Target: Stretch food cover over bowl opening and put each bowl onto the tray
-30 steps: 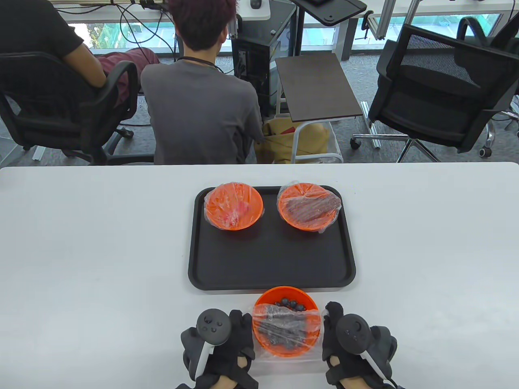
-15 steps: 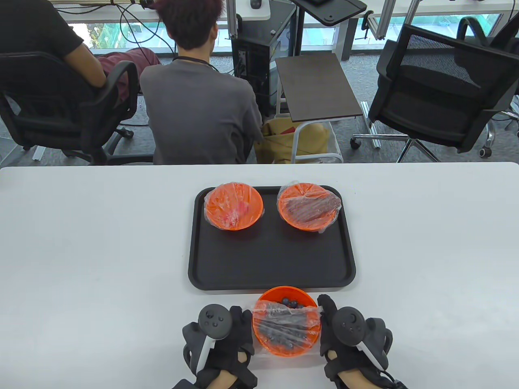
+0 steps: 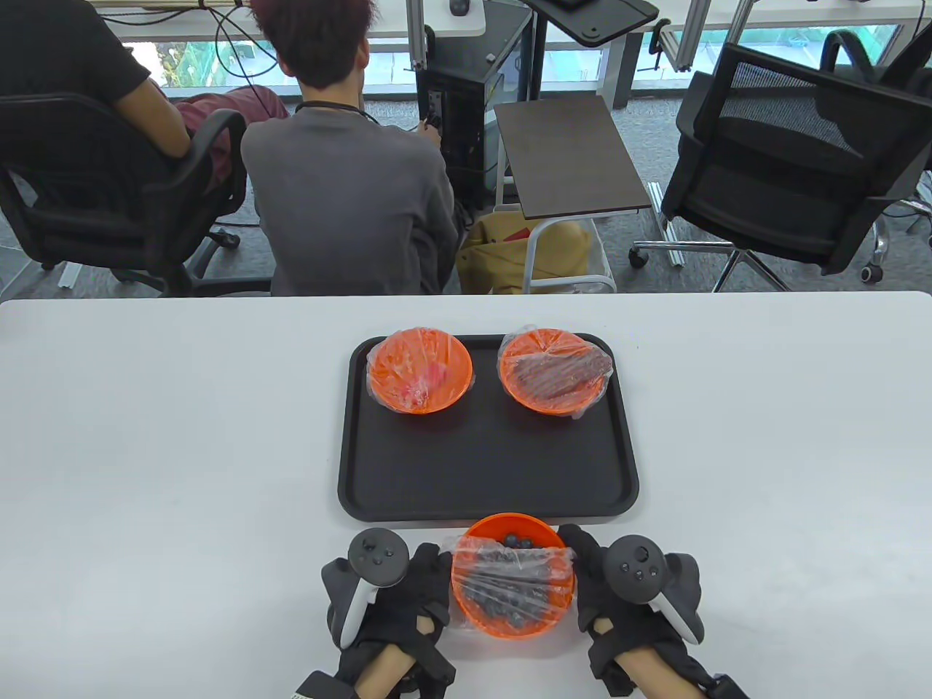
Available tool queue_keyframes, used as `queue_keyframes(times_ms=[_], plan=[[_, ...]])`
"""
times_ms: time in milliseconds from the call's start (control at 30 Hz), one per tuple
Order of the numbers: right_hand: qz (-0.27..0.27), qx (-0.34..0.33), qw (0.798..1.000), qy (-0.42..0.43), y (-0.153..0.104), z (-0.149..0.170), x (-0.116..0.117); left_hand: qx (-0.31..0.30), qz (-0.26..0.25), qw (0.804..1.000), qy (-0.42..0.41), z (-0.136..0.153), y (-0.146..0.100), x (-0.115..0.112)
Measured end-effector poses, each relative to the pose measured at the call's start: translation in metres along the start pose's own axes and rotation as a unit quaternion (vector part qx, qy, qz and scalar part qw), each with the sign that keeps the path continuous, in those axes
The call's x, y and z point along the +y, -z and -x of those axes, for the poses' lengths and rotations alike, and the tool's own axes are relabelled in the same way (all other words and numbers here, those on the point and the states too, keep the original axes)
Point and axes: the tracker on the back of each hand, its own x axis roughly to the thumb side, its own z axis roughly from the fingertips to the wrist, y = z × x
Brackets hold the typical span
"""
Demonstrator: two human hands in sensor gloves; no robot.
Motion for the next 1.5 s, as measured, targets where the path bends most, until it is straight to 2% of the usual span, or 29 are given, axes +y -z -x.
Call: queue_keyframes(times_ms=[467, 667, 1067, 1500], plan=[[-0.068, -0.026, 0.996, 0.054, 0.023, 0.004, -0.002, 0.001, 0.046, 0.999, 0.000, -0.003, 0.011, 0.006], [-0.085, -0.029, 0.994, 0.065, 0.030, 0.004, -0.001, 0.001, 0.040, 0.999, 0.036, -0.009, 0.013, 0.007], [-0.159, -0.015, 0.981, 0.111, 0.047, 0.006, 0.001, -0.004, 0.031, 0.996, 0.086, -0.019, 0.022, 0.012], [-0.186, 0.010, 0.970, 0.157, 0.054, 0.010, 0.008, -0.015, 0.004, 0.993, 0.116, -0.026, 0.028, 0.014]])
